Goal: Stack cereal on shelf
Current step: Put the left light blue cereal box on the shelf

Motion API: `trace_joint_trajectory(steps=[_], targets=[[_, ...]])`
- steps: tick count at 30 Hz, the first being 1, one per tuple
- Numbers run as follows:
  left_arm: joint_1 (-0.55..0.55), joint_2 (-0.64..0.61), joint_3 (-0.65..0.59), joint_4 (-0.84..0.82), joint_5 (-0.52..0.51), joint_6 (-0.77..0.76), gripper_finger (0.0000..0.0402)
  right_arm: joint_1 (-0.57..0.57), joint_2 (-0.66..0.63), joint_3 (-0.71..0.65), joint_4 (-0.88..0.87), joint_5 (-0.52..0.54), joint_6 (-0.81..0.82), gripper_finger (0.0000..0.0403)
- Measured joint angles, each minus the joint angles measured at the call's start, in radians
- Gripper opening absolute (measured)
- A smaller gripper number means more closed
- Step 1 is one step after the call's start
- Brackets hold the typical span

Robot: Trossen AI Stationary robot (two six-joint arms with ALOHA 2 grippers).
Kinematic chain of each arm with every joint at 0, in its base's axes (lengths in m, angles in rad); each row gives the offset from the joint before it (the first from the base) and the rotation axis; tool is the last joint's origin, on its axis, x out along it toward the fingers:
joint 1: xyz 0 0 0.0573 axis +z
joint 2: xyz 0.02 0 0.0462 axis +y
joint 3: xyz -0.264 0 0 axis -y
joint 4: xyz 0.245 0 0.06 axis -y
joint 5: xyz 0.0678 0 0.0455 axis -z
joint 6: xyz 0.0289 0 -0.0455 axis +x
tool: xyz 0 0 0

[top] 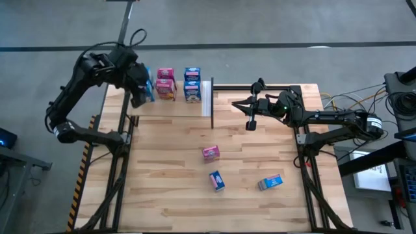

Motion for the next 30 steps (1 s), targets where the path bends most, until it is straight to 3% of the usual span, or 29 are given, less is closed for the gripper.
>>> trace_joint_trajectory(steps=[4, 9, 16, 22, 30], targets=[[-0.053, -0.030, -0.054, 0.003, 0.013, -0.138, 0.0126, 0.000, 0.000, 0.000, 0.000, 0.000, -0.007, 0.0013], [-0.128, -0.083, -0.205, 0.037, 0.009, -0.255, 0.0069, 0.000, 0.000, 0.000, 0.000, 0.000, -0.008, 0.0013], [-0.169, -0.165, -0.462, 0.082, -0.169, -0.337, 0.0016, 0.000, 0.000, 0.000, 0.000, 0.000, -0.015, 0.0013], [-0.168, -0.220, -0.617, 0.184, -0.302, -0.352, 0.0001, 0.000, 0.000, 0.000, 0.000, 0.008, -0.022, 0.0013], [-0.168, -0.254, -0.671, 0.312, -0.480, -0.352, 0.0001, 0.000, 0.000, 0.001, 0.000, 0.008, -0.026, 0.0013]])
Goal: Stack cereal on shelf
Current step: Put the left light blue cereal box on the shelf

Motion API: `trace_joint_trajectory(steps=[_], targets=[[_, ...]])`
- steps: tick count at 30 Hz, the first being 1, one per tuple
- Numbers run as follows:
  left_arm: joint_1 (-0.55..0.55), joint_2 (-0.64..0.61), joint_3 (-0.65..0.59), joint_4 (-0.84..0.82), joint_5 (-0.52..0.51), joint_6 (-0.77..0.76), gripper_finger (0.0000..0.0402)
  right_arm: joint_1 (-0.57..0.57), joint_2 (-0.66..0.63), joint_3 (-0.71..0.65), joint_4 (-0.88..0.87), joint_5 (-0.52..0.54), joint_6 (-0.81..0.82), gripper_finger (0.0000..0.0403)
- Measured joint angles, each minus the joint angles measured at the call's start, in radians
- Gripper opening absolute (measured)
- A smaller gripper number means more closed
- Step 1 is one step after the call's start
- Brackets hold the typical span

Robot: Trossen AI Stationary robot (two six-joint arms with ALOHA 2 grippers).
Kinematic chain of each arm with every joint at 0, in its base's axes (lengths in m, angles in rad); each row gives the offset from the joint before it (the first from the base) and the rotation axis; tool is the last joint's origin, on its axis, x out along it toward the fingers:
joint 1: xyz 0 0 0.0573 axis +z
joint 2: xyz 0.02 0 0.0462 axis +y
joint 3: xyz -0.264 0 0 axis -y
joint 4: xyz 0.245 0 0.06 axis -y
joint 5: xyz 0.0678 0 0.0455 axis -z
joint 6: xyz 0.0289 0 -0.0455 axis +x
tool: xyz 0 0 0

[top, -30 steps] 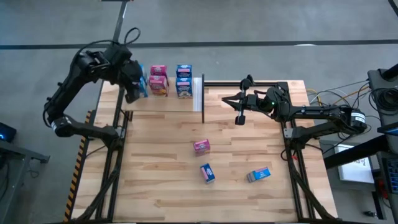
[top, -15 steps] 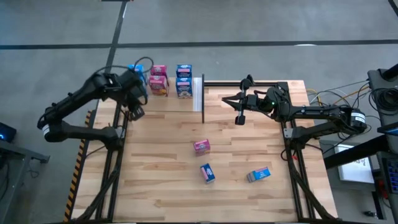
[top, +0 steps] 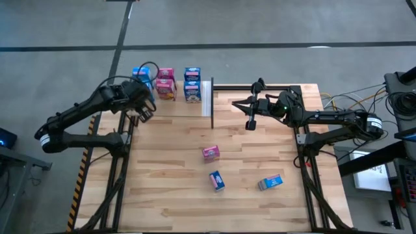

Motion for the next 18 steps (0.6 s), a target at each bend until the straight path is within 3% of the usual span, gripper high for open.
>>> trace_joint_trajectory(steps=[18], targets=[[0.002, -0.003, -0.014, 0.008, -0.111, -0.017, 0.0001, 0.000, 0.000, 0.001, -0.002, 0.000, -0.007, 0.0013]])
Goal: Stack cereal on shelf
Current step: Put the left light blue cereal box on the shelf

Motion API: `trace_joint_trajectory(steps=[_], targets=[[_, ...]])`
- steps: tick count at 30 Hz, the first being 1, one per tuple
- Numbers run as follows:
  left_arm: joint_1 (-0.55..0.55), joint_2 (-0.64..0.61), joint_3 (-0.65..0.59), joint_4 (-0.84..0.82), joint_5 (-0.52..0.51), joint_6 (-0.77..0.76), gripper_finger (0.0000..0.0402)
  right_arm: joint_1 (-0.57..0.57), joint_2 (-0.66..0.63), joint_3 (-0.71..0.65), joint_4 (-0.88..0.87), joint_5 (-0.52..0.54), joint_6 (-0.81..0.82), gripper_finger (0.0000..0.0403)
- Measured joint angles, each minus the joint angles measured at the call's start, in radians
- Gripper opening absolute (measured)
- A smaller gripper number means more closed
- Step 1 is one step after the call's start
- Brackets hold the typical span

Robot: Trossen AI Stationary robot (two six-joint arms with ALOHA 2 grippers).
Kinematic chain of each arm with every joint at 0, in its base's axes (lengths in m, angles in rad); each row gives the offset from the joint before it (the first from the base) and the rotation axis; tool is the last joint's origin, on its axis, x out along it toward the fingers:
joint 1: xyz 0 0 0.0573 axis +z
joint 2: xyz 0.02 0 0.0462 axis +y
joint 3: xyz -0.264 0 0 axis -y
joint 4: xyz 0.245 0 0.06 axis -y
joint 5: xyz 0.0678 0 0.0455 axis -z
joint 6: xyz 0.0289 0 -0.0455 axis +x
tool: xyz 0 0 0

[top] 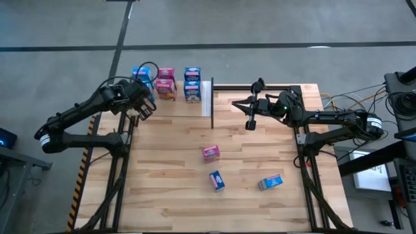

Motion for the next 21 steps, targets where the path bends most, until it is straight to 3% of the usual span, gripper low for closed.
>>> trace_joint_trajectory(steps=[13, 18, 21], targets=[[0.004, 0.000, -0.043, 0.016, -0.096, -0.031, 0.0001, 0.000, 0.001, 0.000, -0.001, 0.000, -0.001, 0.0013], [0.004, 0.000, -0.051, 0.020, -0.095, -0.035, 0.0001, 0.000, 0.001, 0.000, -0.001, 0.000, -0.001, 0.0013], [0.004, -0.001, -0.040, 0.018, -0.022, -0.045, 0.0001, 0.000, 0.001, 0.000, -0.001, 0.000, -0.001, 0.0013]])
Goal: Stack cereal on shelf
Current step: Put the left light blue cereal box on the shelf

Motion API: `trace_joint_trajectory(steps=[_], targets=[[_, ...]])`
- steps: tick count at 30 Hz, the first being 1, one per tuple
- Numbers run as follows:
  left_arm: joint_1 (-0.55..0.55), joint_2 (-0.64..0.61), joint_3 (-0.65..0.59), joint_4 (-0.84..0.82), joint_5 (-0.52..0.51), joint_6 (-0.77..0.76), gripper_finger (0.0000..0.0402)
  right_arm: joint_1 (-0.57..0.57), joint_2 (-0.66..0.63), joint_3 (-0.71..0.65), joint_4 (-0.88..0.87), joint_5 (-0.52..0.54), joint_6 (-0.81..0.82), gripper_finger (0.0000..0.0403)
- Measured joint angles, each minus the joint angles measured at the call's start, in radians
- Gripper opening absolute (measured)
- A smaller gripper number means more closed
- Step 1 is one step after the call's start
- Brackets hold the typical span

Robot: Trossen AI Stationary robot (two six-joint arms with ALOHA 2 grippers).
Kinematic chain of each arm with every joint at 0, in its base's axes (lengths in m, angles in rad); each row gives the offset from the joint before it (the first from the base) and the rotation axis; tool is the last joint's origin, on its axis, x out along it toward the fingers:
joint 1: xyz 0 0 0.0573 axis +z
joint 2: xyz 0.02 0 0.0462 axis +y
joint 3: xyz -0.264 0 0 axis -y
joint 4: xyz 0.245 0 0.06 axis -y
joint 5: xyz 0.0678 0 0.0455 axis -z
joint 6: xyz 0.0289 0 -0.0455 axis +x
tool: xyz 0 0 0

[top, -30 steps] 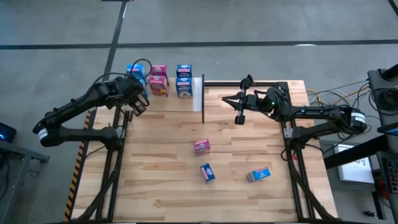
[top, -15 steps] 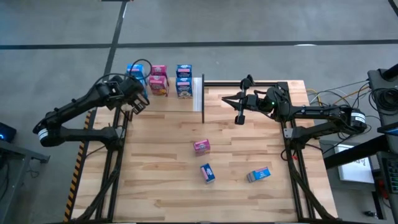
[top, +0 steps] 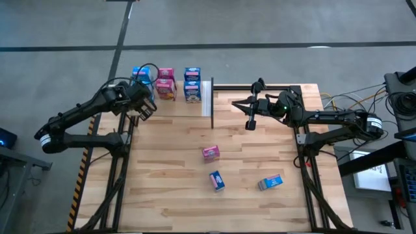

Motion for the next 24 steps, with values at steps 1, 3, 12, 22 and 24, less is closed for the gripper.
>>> trace_joint_trajectory(steps=[1, 3, 12, 22, 24], targets=[[0.000, 0.000, 0.008, -0.001, 0.034, -0.007, 0.0001, 0.000, 0.000, 0.000, 0.000, 0.000, 0.000, 0.0013], [0.000, -0.001, 0.024, 0.000, 0.099, -0.027, 0.0001, 0.000, 0.000, 0.000, 0.000, 0.000, 0.000, 0.0013], [-0.008, -0.006, 0.071, 0.099, 0.329, -0.049, 0.0001, 0.000, 0.000, 0.000, 0.000, 0.000, -0.002, 0.0013], [-0.010, -0.006, 0.069, 0.190, 0.154, -0.046, 0.0001, 0.000, 0.000, 0.000, -0.006, 0.000, -0.013, 0.0013], [-0.010, -0.005, 0.069, 0.197, 0.133, -0.046, 0.0001, 0.000, 0.000, 0.000, -0.010, 0.000, -0.015, 0.0013]])
